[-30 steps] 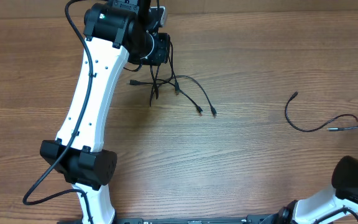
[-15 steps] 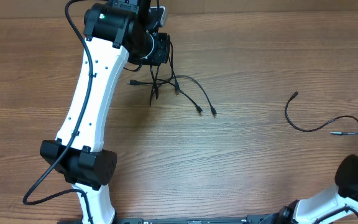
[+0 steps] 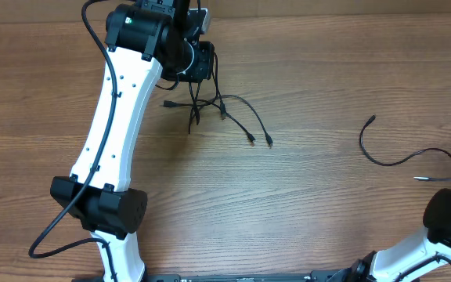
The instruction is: Untangle cables
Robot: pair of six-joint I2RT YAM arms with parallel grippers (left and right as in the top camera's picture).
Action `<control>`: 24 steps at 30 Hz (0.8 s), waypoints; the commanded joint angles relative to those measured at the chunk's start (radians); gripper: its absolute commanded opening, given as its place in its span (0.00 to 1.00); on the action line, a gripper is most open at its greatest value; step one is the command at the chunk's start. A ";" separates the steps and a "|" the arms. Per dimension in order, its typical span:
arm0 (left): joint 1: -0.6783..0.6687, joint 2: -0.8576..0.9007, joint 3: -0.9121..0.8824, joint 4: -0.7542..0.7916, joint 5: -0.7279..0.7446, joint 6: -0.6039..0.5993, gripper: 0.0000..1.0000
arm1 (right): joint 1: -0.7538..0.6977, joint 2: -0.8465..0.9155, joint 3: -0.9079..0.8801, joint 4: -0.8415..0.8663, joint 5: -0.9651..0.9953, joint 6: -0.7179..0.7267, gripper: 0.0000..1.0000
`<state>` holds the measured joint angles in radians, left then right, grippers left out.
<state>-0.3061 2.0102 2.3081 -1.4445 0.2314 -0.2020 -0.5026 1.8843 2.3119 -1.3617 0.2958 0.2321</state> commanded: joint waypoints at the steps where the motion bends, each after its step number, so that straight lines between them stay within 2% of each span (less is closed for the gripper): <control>1: -0.003 -0.015 0.016 0.007 -0.005 0.023 0.04 | -0.003 0.000 -0.002 0.009 -0.099 -0.005 0.73; 4: -0.007 -0.015 0.016 0.021 0.009 0.022 0.04 | -0.003 0.000 -0.002 0.001 -0.238 -0.007 0.76; 10: -0.032 -0.015 0.016 0.090 0.107 0.023 0.04 | -0.002 0.000 -0.002 -0.029 -0.532 -0.111 0.88; 17: -0.094 -0.015 0.016 0.112 0.162 0.050 0.06 | -0.002 0.000 -0.002 -0.089 -0.571 -0.112 0.91; 18: -0.106 -0.015 0.016 0.105 0.158 0.076 0.11 | -0.002 0.000 -0.002 -0.095 -0.572 -0.124 0.91; 20: -0.123 -0.015 0.016 0.089 0.123 0.138 0.39 | 0.002 0.000 -0.002 -0.104 -0.590 -0.154 0.92; 21: -0.127 -0.015 0.016 0.080 0.072 0.151 0.47 | 0.006 0.000 -0.002 -0.111 -0.602 -0.160 0.92; 24: -0.123 -0.022 0.018 0.052 -0.092 0.102 0.52 | 0.027 0.000 -0.002 -0.121 -0.639 -0.174 0.92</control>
<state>-0.4370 2.0102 2.3081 -1.3781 0.2993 -0.1184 -0.4973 1.8843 2.3116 -1.4784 -0.2821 0.0990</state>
